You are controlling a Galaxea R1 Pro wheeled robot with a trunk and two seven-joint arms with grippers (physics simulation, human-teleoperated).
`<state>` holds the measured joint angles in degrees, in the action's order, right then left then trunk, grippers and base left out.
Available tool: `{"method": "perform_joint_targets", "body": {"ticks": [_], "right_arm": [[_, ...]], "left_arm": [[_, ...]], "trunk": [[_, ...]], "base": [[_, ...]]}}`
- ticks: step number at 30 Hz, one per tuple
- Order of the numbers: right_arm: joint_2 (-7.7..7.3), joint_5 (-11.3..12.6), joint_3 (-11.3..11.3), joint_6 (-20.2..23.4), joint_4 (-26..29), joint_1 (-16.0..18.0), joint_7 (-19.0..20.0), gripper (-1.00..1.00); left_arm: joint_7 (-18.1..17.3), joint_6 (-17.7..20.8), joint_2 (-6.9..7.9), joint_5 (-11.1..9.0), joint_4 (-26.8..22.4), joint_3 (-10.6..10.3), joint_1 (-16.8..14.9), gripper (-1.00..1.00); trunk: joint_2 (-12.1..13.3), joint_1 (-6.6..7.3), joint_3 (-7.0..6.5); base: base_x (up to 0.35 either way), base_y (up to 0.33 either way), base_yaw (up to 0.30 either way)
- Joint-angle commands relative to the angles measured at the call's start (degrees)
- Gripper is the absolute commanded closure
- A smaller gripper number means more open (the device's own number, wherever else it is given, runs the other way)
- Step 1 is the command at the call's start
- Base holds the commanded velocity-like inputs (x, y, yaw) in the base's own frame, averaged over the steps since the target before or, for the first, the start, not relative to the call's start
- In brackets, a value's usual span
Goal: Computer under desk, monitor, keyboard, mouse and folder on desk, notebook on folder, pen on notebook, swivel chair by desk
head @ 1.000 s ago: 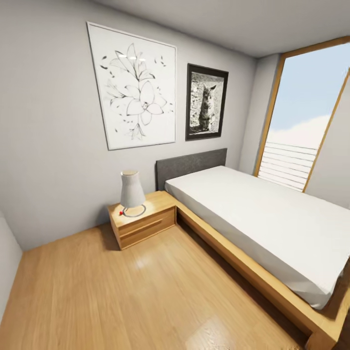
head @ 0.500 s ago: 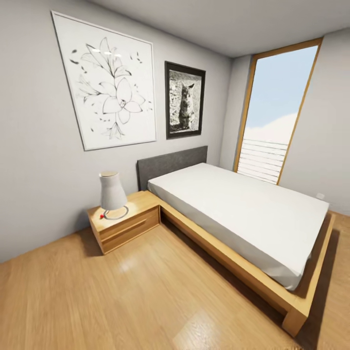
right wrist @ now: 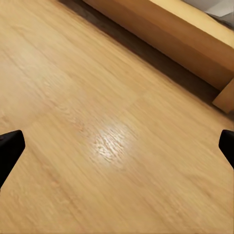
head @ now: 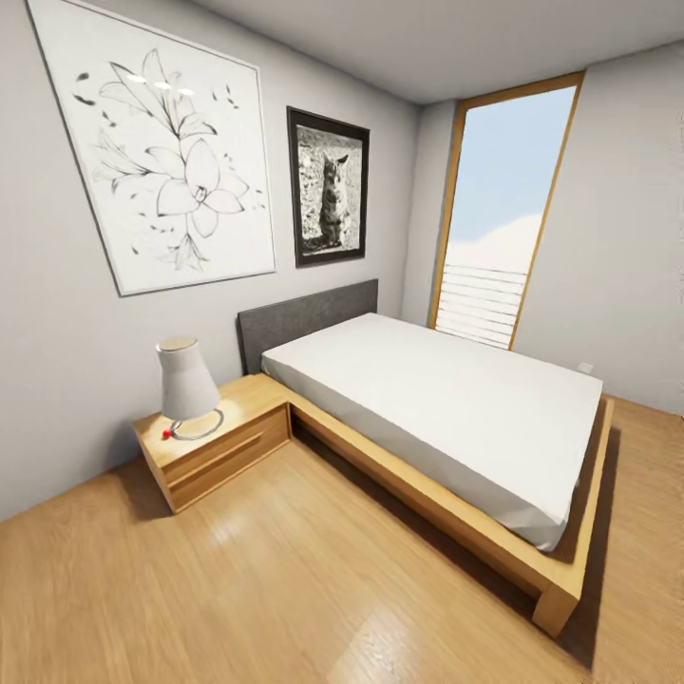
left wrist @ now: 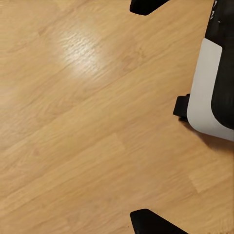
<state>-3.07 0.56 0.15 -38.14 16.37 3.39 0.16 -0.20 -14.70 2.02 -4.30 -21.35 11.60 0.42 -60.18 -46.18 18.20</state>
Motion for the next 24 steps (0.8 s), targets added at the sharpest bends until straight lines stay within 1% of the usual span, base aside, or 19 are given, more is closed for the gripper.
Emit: {"method": "perform_joint_targets", "body": {"ticks": [1,8,23,24], "right_arm": [[0.0,0.06,0.02,-0.18,-0.04,0.04,0.02,-1.0],[0.0,0.06,0.02,-0.18,-0.02,0.04,0.02,-1.0],[-0.07,0.09,-0.06,-0.18,-0.09,0.04,-0.07,-1.0],[-0.03,0.07,-0.07,-0.2,-0.1,0.04,-0.07,-1.0]], "left_arm": [[-0.03,-0.08,0.0,-0.45,-0.05,-0.09,0.02,-1.0],[-0.03,-0.07,0.0,-0.44,-0.03,-0.12,0.02,-1.0],[0.23,0.25,-0.14,-0.58,0.29,-0.09,0.02,-1.0],[0.27,0.44,-0.16,-0.61,2.62,-0.11,0.02,-1.0]], "trunk": [[-0.04,-0.03,0.12],[-0.04,-0.03,0.53],[-0.04,-0.03,0.71],[-0.04,-0.03,0.71]], "base": [[0.232,0.204,-0.211],[0.203,0.177,-0.232],[0.014,0.012,-0.284],[0.0,0.0,-0.294]]}}
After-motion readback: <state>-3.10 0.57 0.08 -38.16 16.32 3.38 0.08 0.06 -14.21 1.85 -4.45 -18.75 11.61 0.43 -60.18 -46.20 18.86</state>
